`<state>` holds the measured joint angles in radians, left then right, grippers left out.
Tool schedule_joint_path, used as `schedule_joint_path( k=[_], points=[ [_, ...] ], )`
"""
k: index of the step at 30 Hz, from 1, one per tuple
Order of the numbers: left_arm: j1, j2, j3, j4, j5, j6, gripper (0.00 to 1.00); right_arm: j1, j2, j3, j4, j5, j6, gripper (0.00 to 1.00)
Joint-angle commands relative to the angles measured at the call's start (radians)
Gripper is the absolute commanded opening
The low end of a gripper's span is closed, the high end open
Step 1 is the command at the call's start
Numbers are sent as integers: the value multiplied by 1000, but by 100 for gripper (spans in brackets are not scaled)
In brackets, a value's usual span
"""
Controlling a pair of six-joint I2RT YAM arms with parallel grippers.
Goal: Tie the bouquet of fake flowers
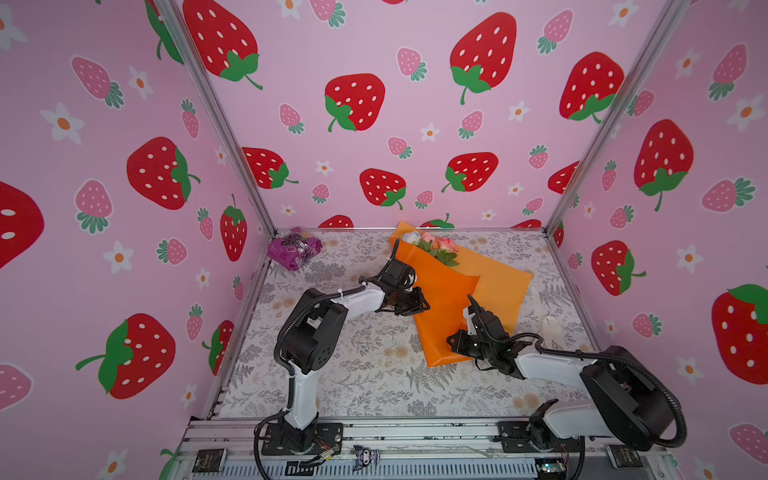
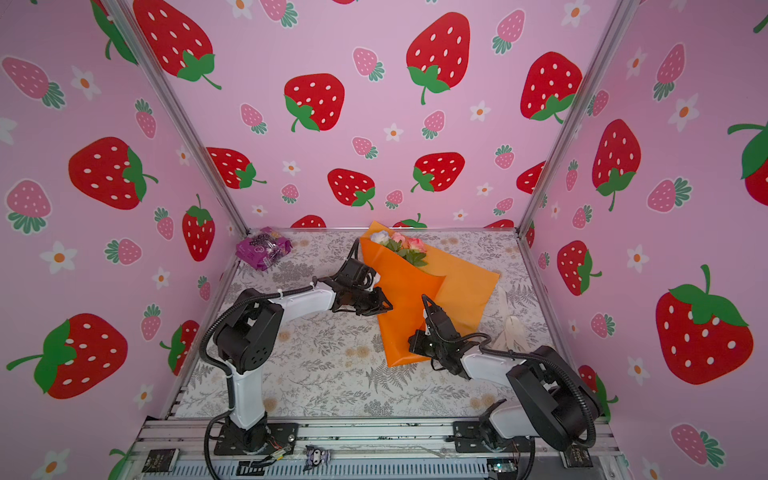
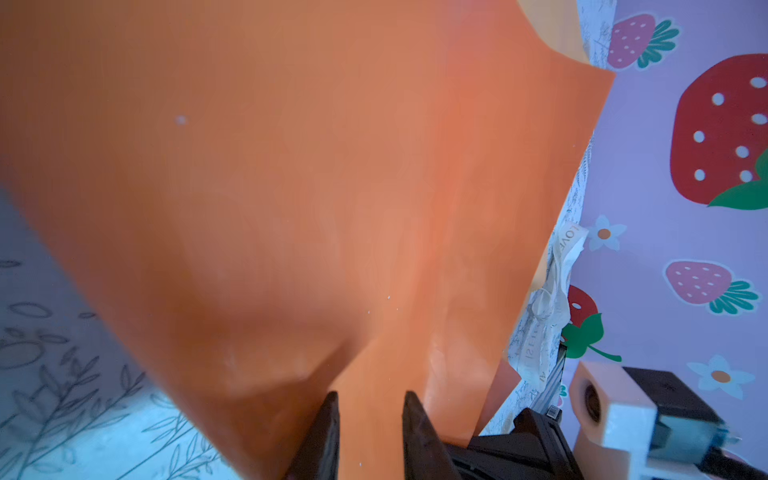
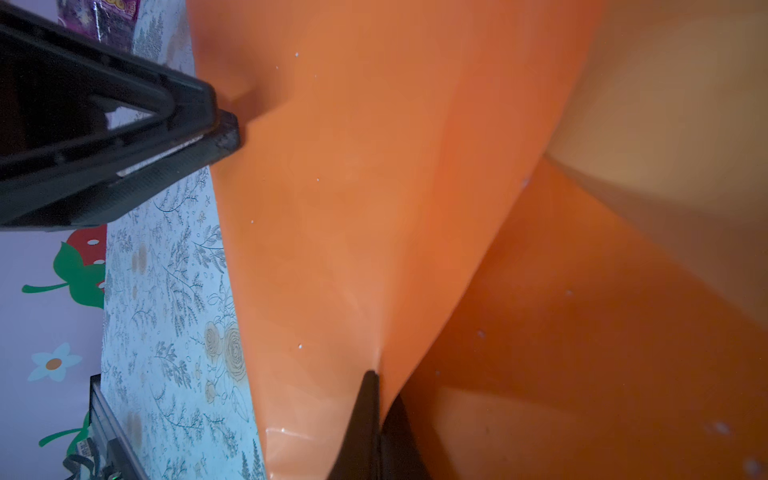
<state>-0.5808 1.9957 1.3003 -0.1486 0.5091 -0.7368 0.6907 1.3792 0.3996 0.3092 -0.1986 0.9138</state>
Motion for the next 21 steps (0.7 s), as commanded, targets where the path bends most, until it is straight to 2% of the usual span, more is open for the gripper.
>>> schedule_joint_path(
  k=[1, 2, 4, 7, 10, 13, 16, 19, 21],
  points=[
    [-2, 13, 3, 51, 24, -20, 28, -3, 6, 31, -34, 3, -10, 7],
    [-4, 17, 2, 49, 20, -18, 28, -4, -1, 39, -50, 4, -11, 9],
    [-6, 29, 1, 50, 18, -16, 28, -4, -25, 56, -86, 15, -11, 20],
    [-13, 41, 2, 54, 24, -13, 28, -3, -84, 78, -134, 25, -14, 22],
    [-21, 43, -5, 61, 25, -9, 27, -4, -169, 105, -210, 66, -22, 37],
    [-27, 46, -19, 82, 28, -16, 27, -4, -237, 102, -211, 71, -15, 42],
    [-36, 53, -26, 91, 28, -16, 27, 6, -243, 97, -123, -39, -26, 41],
    [-40, 56, -30, 105, 33, -23, 27, 57, -166, 122, -70, -132, -30, 32],
    [-45, 55, -31, 108, 30, -24, 27, 97, -100, 150, -74, -146, -50, 25]
  ],
)
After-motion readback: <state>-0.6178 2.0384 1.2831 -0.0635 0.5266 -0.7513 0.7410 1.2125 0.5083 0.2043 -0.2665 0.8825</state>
